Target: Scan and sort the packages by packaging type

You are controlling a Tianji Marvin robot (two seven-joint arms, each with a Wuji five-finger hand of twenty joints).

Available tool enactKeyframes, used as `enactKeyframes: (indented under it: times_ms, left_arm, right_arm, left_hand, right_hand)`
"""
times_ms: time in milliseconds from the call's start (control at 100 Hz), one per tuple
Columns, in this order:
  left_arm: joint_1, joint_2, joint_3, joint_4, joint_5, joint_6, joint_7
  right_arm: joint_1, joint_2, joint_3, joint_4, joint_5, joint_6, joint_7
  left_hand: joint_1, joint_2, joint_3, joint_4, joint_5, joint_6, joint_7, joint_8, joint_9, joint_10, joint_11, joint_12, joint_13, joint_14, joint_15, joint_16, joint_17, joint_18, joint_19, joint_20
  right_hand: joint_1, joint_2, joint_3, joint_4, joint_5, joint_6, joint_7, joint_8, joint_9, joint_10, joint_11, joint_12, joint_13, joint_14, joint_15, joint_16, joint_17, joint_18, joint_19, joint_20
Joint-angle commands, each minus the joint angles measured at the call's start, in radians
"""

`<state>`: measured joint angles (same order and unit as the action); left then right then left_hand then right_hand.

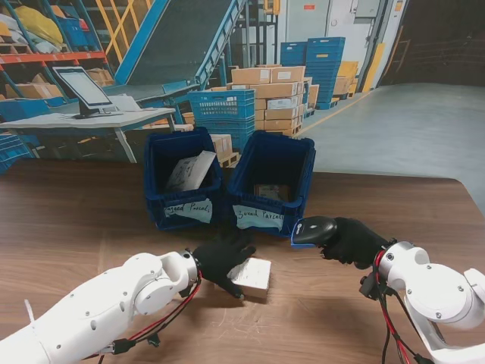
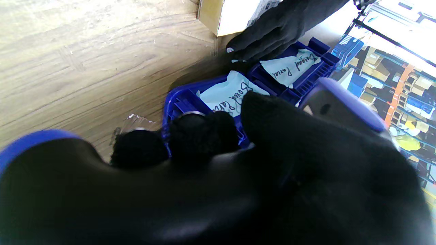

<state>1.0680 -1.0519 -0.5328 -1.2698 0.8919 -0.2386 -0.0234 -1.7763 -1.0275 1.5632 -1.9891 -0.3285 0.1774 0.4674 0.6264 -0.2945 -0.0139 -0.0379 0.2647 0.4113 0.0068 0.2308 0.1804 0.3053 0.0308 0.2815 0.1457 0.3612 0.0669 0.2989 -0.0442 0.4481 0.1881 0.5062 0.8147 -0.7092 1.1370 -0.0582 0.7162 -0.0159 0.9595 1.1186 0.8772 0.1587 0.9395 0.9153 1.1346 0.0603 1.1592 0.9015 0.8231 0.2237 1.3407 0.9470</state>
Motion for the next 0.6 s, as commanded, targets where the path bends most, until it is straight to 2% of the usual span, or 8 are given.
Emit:
enactKeyframes:
  times_ms: [0,10,40,100,280,390,470,590]
  left_arm:
    - [-0.013,-0.011,0.010,0.014,0.002,-0.001,-0.015]
    - [-0.014,-0.012,0.012,0.016,0.001,-0.001,-0.016]
    - [-0.019,-0.013,0.019,0.023,0.000,-0.001,-0.012]
    - [-0.026,-0.017,0.030,0.041,0.000,-0.002,0.011]
    - [-0.026,-0.041,0.050,0.104,-0.003,0.010,0.123]
    - [-0.025,-0.054,0.063,0.135,0.003,0.020,0.195]
    - [-0.027,-0.062,0.071,0.151,0.003,0.026,0.223]
    - [-0.026,-0.081,0.079,0.187,-0.009,0.027,0.289]
  right_arm:
    - [-0.007,-0.008,-0.001,-0.011,0.002,-0.002,0.011]
    - [-0.007,-0.008,-0.002,-0.011,0.002,-0.002,0.010]
    - [-0.007,-0.008,-0.002,-0.012,0.002,-0.001,0.009]
    - [-0.007,-0.009,-0.003,-0.012,0.002,-0.001,0.005]
    - [-0.006,-0.010,-0.008,-0.008,0.005,-0.005,0.001]
    - [-0.006,-0.010,-0.010,-0.007,0.006,-0.007,-0.002]
    - [-0.006,-0.011,-0.011,-0.007,0.006,-0.006,-0.004]
    - [-0.007,-0.012,-0.013,-0.006,0.007,-0.006,-0.007]
  left_hand:
    - [0.044,-0.045,0.020,0.028,0.048,0.013,0.000,-0.013,0.042,0.022,0.011,0.011,0.027,0.011,0.022,0.010,0.010,0.018,0.004,-0.003]
    - [0.046,-0.047,0.022,0.027,0.049,0.013,0.000,-0.013,0.045,0.022,0.012,0.013,0.030,0.012,0.025,0.012,0.010,0.018,0.005,-0.003]
    - [-0.087,-0.122,0.326,-0.014,0.057,0.014,0.000,-0.012,0.060,0.023,0.011,0.032,0.045,0.014,0.033,0.036,0.010,0.018,0.033,-0.005]
    - [-0.125,-0.159,0.452,-0.026,0.075,0.008,0.006,-0.006,0.097,0.019,0.017,0.057,0.087,0.018,0.047,0.063,0.026,0.023,0.065,0.010]
    - [-0.091,-0.210,0.605,0.005,0.167,-0.030,0.052,0.051,0.235,-0.011,0.091,0.179,0.232,0.002,0.159,0.190,0.085,0.022,0.192,0.069]
    - [-0.062,-0.242,0.708,0.024,0.228,-0.062,0.104,0.123,0.252,-0.044,0.278,0.290,0.314,-0.014,0.253,0.314,0.124,0.032,0.351,0.152]
    - [-0.033,-0.255,0.761,0.038,0.258,-0.083,0.148,0.174,0.259,-0.064,0.405,0.308,0.354,-0.024,0.312,0.383,0.147,0.040,0.469,0.219]
    - [0.042,-0.270,0.840,0.094,0.299,-0.127,0.290,0.290,0.341,-0.092,0.533,0.335,0.444,-0.040,0.418,0.482,0.203,0.064,0.664,0.314]
  right_hand:
    - [0.091,0.074,0.114,0.027,0.034,-0.069,0.006,0.006,0.010,0.007,-0.009,0.008,0.023,-0.008,0.024,0.018,0.010,0.005,0.057,0.019]
    - [0.091,0.074,0.114,0.026,0.034,-0.068,0.006,0.006,0.011,0.007,-0.008,0.008,0.022,-0.007,0.024,0.018,0.010,0.004,0.057,0.019]
    - [0.091,0.075,0.114,0.027,0.034,-0.069,0.006,0.007,0.011,0.007,-0.009,0.008,0.023,-0.008,0.024,0.018,0.011,0.004,0.057,0.019]
    - [0.091,0.074,0.115,0.027,0.034,-0.069,0.005,0.007,0.010,0.007,-0.009,0.008,0.023,-0.005,0.025,0.018,0.012,0.004,0.058,0.019]
    - [0.090,0.075,0.114,0.027,0.034,-0.070,0.004,0.008,0.010,0.007,-0.009,0.007,0.024,-0.008,0.024,0.018,0.010,0.004,0.057,0.019]
    - [0.090,0.076,0.113,0.027,0.034,-0.071,0.003,0.008,0.010,0.006,-0.009,0.007,0.024,-0.008,0.024,0.018,0.011,0.005,0.058,0.019]
    - [0.089,0.077,0.113,0.027,0.034,-0.071,0.003,0.008,0.010,0.008,-0.009,0.007,0.024,-0.008,0.024,0.017,0.010,0.004,0.058,0.019]
    - [0.090,0.077,0.113,0.028,0.033,-0.071,0.002,0.008,0.011,0.008,-0.008,0.007,0.025,-0.009,0.024,0.017,0.010,0.004,0.058,0.019]
